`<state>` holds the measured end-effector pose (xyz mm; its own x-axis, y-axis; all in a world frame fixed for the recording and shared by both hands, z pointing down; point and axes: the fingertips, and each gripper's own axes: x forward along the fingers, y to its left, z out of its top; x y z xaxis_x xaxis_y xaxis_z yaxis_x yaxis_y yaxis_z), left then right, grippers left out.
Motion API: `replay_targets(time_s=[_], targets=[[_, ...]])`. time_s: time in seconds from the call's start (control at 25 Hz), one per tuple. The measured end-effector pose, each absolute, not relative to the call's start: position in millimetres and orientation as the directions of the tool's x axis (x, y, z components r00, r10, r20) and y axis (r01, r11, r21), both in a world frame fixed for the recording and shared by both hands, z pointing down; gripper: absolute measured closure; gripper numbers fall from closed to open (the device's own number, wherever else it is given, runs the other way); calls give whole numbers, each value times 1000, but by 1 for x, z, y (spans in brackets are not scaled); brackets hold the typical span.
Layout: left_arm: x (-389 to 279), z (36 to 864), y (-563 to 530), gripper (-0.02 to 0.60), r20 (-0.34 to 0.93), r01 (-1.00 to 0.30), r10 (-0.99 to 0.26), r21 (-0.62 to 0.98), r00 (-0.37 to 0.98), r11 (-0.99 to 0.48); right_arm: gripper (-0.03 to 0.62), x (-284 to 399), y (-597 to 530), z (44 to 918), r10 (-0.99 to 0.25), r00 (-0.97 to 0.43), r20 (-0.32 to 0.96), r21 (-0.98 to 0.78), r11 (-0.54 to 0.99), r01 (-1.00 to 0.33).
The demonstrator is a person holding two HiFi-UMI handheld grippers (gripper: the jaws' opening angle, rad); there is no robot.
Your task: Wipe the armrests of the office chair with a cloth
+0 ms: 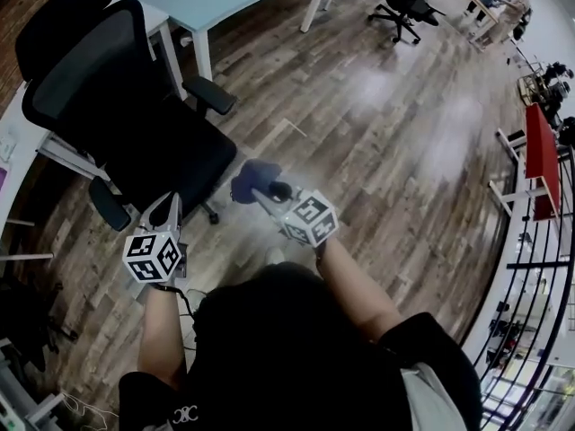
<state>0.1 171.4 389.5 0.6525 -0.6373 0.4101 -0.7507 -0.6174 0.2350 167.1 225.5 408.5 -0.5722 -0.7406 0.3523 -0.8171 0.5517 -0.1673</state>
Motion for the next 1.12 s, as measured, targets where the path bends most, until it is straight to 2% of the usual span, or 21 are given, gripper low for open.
replay_targets(time_s=[0.2, 0.44, 0.76, 1.12], targets=[[62, 377, 164, 575, 397, -790, -685, 244, 611, -563, 531, 229, 211, 410, -694, -604, 391, -168, 592, -788], [76, 398, 143, 575, 447, -828, -698, 270, 560, -491, 531, 252, 175, 432, -624, -645, 441, -178, 644, -744], [94, 422, 42, 575, 454, -845, -715, 235, 532, -479, 531, 235, 78, 483, -445, -653, 612, -62, 797, -601], [87, 437, -45, 575, 478, -864, -719, 281, 504, -418, 531, 197, -37, 540, -249, -575, 779, -39, 897, -441]])
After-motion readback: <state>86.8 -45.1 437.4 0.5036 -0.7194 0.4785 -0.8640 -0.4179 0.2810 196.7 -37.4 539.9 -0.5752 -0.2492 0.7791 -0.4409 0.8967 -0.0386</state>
